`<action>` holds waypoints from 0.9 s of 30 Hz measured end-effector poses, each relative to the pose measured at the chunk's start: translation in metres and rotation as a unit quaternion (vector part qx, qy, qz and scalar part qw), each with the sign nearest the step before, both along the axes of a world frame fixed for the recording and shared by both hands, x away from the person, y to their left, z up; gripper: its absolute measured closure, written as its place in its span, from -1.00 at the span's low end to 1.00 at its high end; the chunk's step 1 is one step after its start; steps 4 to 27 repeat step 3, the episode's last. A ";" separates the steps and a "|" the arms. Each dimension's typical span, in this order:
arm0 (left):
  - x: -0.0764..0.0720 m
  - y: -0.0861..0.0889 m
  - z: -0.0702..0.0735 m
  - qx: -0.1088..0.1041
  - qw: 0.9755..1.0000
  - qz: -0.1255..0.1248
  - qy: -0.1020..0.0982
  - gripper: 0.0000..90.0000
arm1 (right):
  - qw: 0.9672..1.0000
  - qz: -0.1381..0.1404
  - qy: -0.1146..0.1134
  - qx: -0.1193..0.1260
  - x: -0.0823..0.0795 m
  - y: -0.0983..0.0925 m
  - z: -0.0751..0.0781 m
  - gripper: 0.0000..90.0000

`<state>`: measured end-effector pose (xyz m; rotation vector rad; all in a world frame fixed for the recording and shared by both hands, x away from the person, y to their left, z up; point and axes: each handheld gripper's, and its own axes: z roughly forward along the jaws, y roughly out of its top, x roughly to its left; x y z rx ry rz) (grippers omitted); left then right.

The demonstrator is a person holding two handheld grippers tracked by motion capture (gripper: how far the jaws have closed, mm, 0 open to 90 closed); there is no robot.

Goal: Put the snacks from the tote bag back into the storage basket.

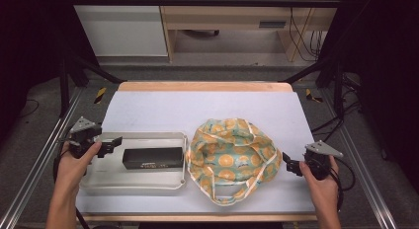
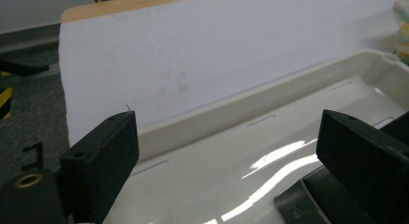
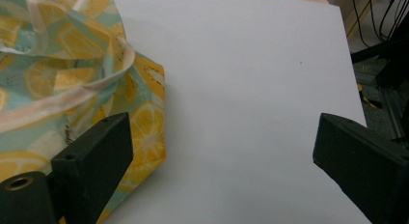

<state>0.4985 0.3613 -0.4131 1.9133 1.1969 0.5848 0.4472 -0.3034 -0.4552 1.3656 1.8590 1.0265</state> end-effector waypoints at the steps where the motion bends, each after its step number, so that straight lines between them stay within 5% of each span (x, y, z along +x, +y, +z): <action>1: -0.004 0.003 0.000 -0.008 1.000 0.010 -0.009 -0.83 | 1.000 -0.001 -0.003 -0.001 -0.001 0.001 0.001 -0.83; 27: -0.006 0.005 0.000 -0.013 1.000 0.011 -0.012 -0.83 | 1.000 0.001 -0.003 -0.002 -0.002 0.002 0.002 -0.83</action>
